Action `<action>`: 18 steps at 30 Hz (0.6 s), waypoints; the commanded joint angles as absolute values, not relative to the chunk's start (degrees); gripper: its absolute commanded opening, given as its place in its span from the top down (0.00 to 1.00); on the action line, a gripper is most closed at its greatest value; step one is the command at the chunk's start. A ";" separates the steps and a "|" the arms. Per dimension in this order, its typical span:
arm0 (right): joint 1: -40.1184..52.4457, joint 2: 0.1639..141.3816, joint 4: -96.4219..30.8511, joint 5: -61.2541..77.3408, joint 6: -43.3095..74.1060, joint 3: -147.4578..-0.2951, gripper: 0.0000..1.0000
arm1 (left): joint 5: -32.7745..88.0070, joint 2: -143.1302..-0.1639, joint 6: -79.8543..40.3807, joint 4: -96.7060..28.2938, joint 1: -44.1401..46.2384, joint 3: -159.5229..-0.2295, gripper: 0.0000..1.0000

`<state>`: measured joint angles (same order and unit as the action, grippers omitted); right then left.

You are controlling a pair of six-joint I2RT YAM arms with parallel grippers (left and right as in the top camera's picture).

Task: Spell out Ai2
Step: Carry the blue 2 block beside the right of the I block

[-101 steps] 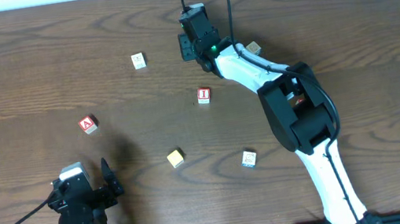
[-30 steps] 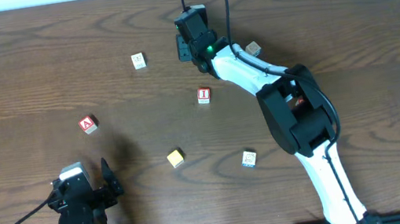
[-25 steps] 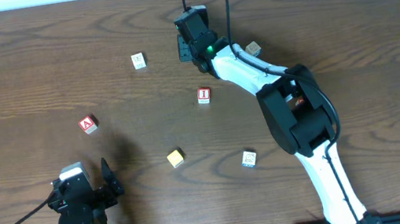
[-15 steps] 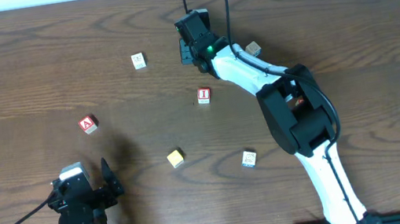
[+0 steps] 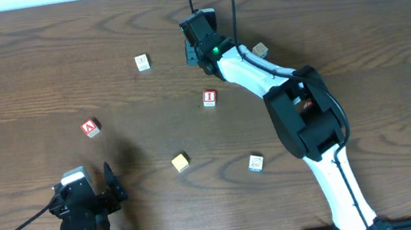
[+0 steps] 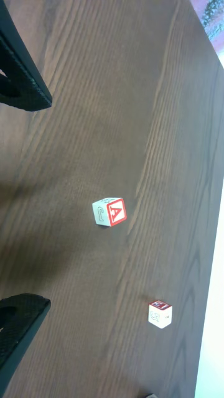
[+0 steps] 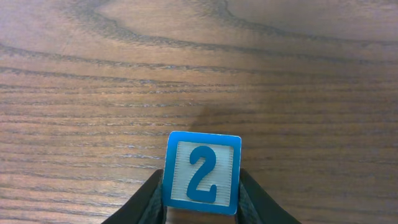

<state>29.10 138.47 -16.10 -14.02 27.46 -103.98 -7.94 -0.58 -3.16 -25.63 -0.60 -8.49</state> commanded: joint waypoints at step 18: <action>28.97 128.68 -25.17 -14.96 27.16 -104.31 0.86 | -8.97 -0.25 -3.64 -25.82 -0.73 -7.35 0.05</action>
